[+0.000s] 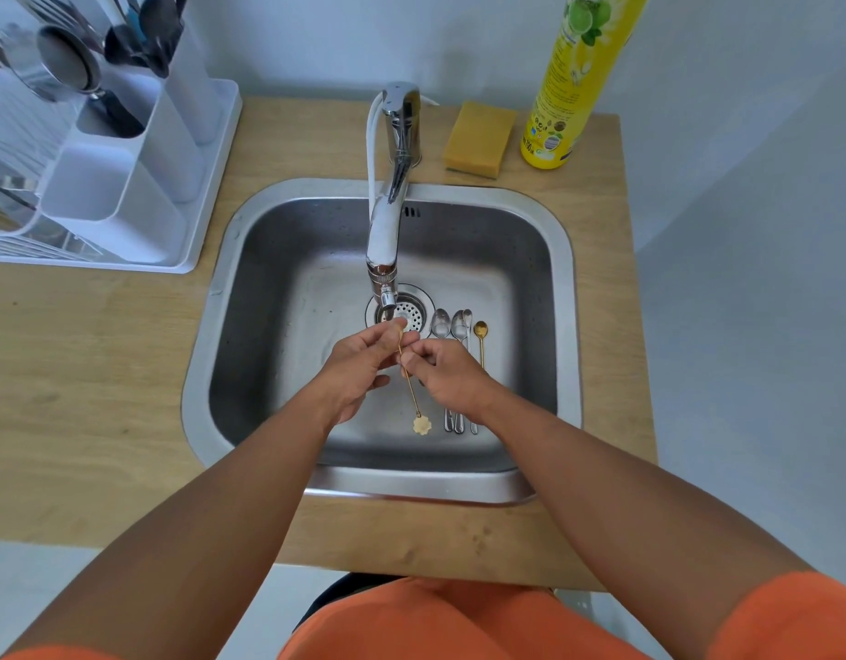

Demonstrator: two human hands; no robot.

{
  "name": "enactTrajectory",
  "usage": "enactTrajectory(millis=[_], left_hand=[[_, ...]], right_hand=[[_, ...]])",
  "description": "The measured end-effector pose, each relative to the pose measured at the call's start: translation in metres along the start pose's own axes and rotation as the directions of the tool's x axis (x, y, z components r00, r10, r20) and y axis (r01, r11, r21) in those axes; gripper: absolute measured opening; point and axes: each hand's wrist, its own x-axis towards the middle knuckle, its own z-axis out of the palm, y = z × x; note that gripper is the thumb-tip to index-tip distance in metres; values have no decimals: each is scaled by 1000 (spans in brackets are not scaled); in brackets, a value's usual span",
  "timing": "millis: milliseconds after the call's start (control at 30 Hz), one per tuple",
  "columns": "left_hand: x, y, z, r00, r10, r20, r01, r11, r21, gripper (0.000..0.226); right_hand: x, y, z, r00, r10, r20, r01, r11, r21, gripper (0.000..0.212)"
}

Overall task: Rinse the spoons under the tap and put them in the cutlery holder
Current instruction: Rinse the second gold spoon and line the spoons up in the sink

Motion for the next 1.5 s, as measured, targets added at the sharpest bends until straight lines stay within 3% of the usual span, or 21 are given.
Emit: enactTrajectory(millis=[267, 467, 733, 867, 967, 1133, 1333, 1500], left_hand=[[3, -2, 7, 986, 99, -136, -106, 993, -50, 18], [5, 1, 14, 940, 162, -299, -158, 987, 39, 22], [11, 8, 9, 963, 87, -256, -81, 996, 34, 27], [5, -4, 7, 949, 30, -315, -17, 999, 45, 33], [0, -14, 7, 968, -34, -249, 57, 995, 86, 34], [-8, -19, 4, 985, -40, -168, 59, 992, 109, 18], [-24, -19, -11, 995, -64, -77, 84, 953, 289, 16], [-23, -8, -11, 982, -123, -145, 148, 972, 180, 18]], right_hand=[[2, -1, -2, 999, 37, 21, -39, 996, 86, 27], [4, -3, 1, 999, 23, -35, -21, 998, 56, 7], [9, -8, 2, 1000, 16, -20, -17, 998, -61, 17], [12, -12, 3, 999, 4, -36, -5, 1000, -12, 24], [17, -15, 4, 998, -2, -60, 4, 999, 33, 20], [23, -15, 0, 992, 33, -124, -27, 998, 52, 14], [24, -14, -1, 984, 90, -155, -69, 988, 136, 19], [21, -10, 12, 980, 138, -140, -108, 973, 205, 18]])
